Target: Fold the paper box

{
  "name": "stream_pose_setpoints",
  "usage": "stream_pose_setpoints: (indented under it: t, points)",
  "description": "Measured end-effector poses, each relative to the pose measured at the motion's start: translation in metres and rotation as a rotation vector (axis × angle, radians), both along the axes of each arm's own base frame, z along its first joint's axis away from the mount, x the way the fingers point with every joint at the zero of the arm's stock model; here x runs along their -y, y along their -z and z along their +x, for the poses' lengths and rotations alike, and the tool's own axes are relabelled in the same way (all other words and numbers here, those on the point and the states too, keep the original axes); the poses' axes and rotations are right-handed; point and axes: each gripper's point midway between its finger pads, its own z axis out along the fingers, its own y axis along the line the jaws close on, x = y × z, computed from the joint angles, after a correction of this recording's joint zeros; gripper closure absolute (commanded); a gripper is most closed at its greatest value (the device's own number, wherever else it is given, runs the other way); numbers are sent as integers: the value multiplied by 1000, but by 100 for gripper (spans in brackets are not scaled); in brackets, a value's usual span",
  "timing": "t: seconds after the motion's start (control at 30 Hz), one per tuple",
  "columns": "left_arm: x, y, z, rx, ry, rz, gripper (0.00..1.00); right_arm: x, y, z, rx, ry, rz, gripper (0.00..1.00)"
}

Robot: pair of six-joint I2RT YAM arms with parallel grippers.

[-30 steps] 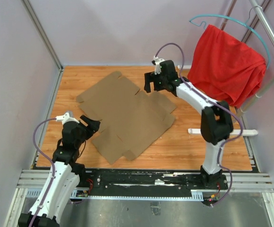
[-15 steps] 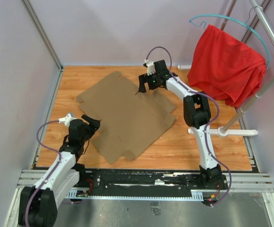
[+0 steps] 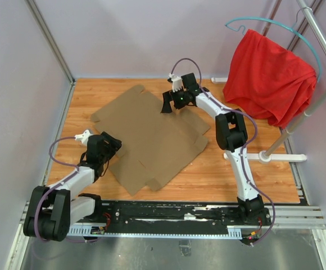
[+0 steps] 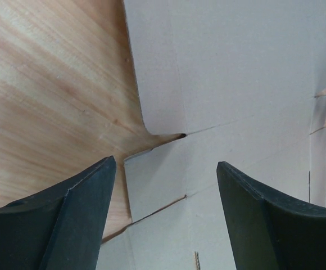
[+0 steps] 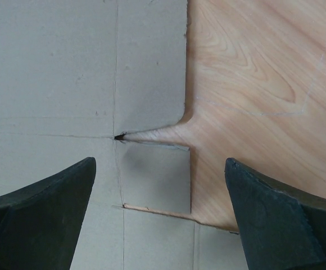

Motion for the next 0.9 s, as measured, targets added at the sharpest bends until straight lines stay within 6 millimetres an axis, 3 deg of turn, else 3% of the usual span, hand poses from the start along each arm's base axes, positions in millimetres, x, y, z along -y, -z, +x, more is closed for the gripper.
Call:
stream_pose_setpoints:
  t: [0.6, 0.9]
  points:
    - [5, 6, 25, 28, 30, 10, 22, -12, 3, -11, -12, -54, 37, 1]
    - [14, 4, 29, 41, 70, -16, 22, -18, 2, -27, -11, -84, 56, 1]
